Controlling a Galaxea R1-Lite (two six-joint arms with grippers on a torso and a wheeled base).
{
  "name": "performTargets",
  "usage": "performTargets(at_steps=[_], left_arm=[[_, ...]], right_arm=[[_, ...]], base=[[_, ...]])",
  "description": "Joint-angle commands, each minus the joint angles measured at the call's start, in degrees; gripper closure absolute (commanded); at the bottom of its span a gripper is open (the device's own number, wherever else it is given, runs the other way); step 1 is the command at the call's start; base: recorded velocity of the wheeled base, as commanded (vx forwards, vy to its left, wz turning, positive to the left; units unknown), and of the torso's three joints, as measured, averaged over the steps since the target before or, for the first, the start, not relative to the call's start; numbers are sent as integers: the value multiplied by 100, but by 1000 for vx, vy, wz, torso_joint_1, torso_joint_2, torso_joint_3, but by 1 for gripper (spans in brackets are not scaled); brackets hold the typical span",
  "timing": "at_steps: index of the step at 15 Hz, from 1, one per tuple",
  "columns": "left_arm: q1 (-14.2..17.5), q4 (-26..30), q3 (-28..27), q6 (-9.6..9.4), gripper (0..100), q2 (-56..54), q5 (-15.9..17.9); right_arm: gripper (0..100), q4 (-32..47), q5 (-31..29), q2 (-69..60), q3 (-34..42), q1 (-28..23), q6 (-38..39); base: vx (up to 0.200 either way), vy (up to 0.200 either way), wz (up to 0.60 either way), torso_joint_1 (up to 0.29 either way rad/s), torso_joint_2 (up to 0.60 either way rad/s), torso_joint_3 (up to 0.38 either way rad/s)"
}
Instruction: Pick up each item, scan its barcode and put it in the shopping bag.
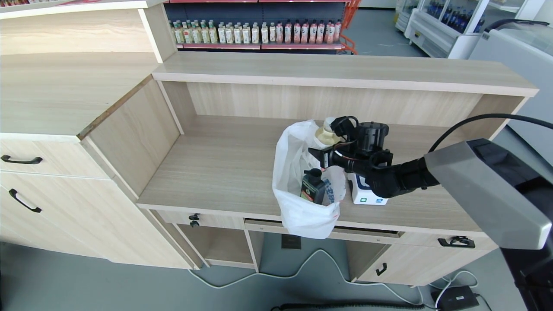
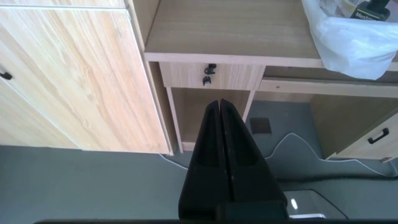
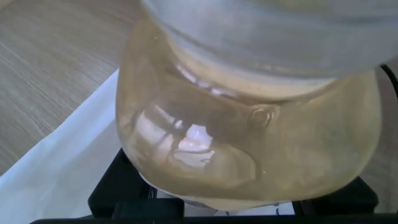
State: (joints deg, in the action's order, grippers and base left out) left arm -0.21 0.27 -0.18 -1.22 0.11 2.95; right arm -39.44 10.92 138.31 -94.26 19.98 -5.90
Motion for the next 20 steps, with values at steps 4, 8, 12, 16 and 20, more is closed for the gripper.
performTargets(at_steps=[4,8,12,16,20], left_arm=[[3,0,1,-1,100,-2,4],[3,0,1,8,100,-2,4],[3,0,1,8,100,-2,4],[3,0,1,-1,100,-2,4],[3,0,1,8,100,-2,4]], right_arm=[[100,-240,6,284,13,41,-227],[100,-345,6,372,57,32,-306],[100,-495,6,451,118,6,-412],[0,-635,15,486,268,-12,-517],[0,-723,85,416,224,-56,-500]], base=[[0,0,0,0,0,0],[0,0,0,0,0,0],[0,0,0,0,0,0],[0,0,0,0,0,0],[0,0,0,0,0,0]])
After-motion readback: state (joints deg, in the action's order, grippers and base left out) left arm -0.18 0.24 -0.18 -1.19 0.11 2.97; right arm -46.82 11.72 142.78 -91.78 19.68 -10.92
